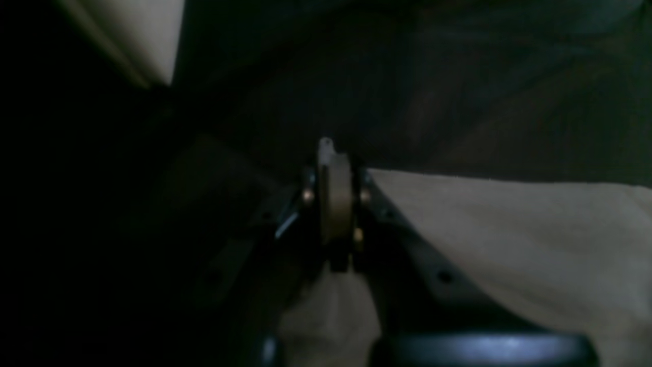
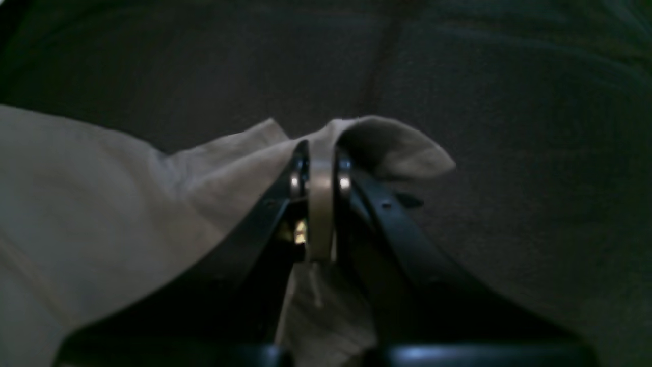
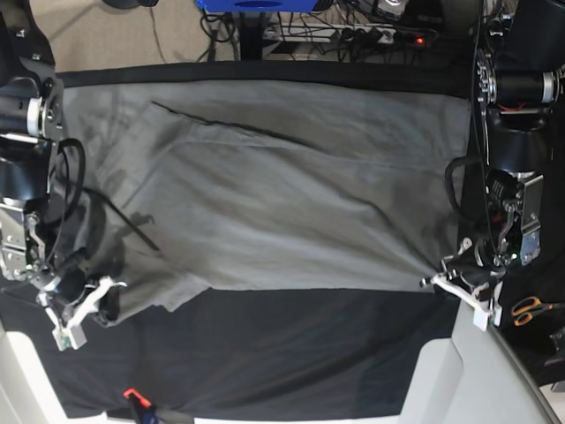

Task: Fold the T-shirt properly
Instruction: 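Lift both shirt ends and fold them over the shirt away from the arms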

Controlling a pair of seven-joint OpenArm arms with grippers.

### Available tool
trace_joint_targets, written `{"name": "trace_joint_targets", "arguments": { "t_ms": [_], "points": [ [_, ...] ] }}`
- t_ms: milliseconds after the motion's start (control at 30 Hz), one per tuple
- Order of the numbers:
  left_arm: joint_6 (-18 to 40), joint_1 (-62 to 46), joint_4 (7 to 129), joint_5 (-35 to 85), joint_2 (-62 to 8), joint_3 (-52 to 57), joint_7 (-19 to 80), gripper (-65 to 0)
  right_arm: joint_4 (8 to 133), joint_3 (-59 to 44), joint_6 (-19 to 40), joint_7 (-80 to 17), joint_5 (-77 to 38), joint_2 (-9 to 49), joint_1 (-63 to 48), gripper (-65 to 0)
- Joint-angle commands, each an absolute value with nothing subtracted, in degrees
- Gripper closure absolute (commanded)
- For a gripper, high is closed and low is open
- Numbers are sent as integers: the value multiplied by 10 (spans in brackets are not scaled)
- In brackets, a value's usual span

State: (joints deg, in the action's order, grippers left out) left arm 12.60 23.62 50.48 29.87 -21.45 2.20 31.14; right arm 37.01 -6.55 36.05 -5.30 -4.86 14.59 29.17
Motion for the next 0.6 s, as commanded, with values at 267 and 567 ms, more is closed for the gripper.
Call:
{"name": "trace_joint_targets", "arguments": {
  "t_ms": [267,567],
  "points": [
    [128,225,549,302,-221,80,300,0,376,0,364,7,-58,168,321,0],
    [128,204,561,297,-225,95,300,0,367,7,364,17,-58,168,321,0]
  ]
}}
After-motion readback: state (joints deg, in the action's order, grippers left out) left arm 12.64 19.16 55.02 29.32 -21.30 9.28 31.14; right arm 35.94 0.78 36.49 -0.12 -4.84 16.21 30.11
